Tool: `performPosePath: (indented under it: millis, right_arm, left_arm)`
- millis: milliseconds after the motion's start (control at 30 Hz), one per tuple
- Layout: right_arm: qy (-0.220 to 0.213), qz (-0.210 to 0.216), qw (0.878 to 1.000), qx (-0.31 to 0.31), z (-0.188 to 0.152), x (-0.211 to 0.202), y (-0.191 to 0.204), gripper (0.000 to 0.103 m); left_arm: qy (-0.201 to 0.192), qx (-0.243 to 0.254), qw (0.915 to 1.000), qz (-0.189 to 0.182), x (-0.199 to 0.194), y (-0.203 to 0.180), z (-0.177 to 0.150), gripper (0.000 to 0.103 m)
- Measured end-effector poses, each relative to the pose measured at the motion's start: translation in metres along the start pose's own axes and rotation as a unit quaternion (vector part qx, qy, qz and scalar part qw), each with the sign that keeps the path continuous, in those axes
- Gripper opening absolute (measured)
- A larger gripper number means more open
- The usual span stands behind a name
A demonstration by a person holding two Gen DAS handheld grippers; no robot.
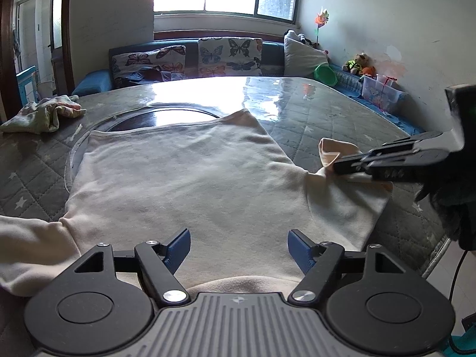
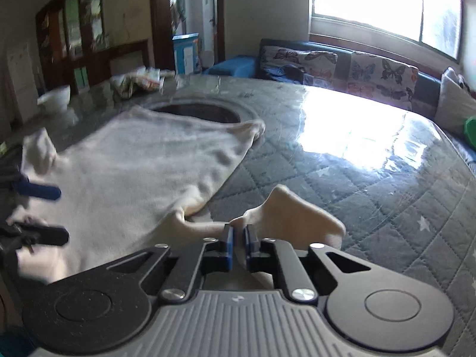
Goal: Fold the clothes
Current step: 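Swing the held sleeve across the sweatshirt body with the right gripper, then fold the sweatshirt side panel inward and press it flat with the right gripper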
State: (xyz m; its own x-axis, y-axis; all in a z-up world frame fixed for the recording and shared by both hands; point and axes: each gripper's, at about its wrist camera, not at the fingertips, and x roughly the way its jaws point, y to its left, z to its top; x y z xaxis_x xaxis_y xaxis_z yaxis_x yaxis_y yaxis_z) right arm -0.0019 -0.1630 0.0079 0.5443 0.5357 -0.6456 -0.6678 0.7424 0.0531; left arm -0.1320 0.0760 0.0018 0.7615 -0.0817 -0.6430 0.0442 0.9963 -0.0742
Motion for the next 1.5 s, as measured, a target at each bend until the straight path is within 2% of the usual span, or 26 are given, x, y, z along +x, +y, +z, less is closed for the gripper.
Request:
performPosePath:
  millis: [267, 467, 700, 867, 1033, 1167, 1233, 1333, 1367, 1500]
  right_arm:
    - [-0.060, 0.084, 0.992, 0.070, 0.046, -0.060, -0.005, 0.005]
    - [-0.100, 0.149, 0.981, 0.072, 0.088, -0.086, 0.019, 0.005]
    - [-0.101, 0.212, 0.972, 0.007, 0.115, -0.070, 0.082, 0.005]
    - [-0.072, 0.243, 0.967, -0.011, 0.115, -0.040, 0.116, 0.005]
    - [-0.051, 0.270, 0.961, -0.005, 0.107, -0.022, 0.128, 0.011]
    - [-0.051, 0.256, 0.965, -0.005, 0.103, -0.023, 0.122, 0.017]
    - [-0.048, 0.234, 0.971, -0.006, 0.100, -0.025, 0.110, 0.020]
    - [-0.029, 0.181, 0.983, -0.014, 0.092, -0.021, 0.091, 0.020]
    - [-0.016, 0.151, 0.988, -0.012, 0.084, -0.016, 0.079, 0.020]
    - [0.041, 0.088, 0.994, 0.043, 0.058, 0.010, 0.031, 0.021]
  left_arm:
    - [-0.006, -0.018, 0.9997, 0.012, -0.004, 0.012, 0.001, 0.075]
    - [-0.012, -0.018, 0.9997, 0.014, -0.011, 0.014, -0.005, 0.076]
    - [-0.024, -0.037, 0.9986, 0.030, -0.025, 0.026, -0.012, 0.077]
    - [-0.025, -0.052, 0.9973, 0.044, -0.032, 0.039, -0.019, 0.077]
    - [-0.021, -0.063, 0.9965, 0.052, -0.033, 0.047, -0.023, 0.077]
    - [-0.019, -0.063, 0.9963, 0.055, -0.035, 0.052, -0.025, 0.077]
    - [-0.020, -0.065, 0.9960, 0.058, -0.037, 0.055, -0.025, 0.077]
    - [-0.027, -0.068, 0.9955, 0.059, -0.041, 0.058, -0.024, 0.077]
    - [-0.029, -0.065, 0.9959, 0.056, -0.042, 0.058, -0.023, 0.077]
    - [-0.023, -0.037, 0.9988, 0.024, -0.040, 0.044, -0.021, 0.075]
